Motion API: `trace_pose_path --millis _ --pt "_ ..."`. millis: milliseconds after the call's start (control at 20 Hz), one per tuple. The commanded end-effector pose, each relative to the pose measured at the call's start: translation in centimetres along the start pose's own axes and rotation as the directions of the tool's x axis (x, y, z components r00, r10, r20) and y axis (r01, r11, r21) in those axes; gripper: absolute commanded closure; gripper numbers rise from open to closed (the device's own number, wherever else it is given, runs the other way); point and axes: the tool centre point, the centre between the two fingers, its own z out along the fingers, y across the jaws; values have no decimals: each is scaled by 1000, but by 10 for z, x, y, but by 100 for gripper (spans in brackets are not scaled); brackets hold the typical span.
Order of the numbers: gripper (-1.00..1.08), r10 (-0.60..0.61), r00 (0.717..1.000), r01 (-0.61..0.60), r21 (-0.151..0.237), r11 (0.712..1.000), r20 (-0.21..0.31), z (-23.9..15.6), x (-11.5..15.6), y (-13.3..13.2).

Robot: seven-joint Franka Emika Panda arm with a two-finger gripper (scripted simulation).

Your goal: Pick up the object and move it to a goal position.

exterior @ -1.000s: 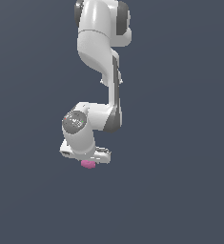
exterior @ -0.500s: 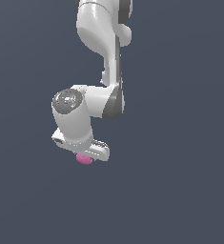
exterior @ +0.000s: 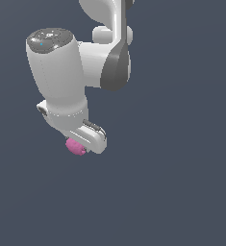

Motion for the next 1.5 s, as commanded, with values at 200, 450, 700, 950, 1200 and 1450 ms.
trace_pose_path --millis 200,450,700,950,1200,1450 --pt "108 161 986 -161 -10 987 -35 -80 9 2" --pt "108 274 960 -275 -14 961 -62 -138 15 4" --pt "108 360 929 -363 -16 932 -84 -184 18 5" --pt "108 417 903 -421 -16 907 -98 -216 20 5" --pt "108 448 887 -453 -16 892 -107 -234 22 5" --pt "108 464 879 -469 -16 883 -111 -243 23 5"
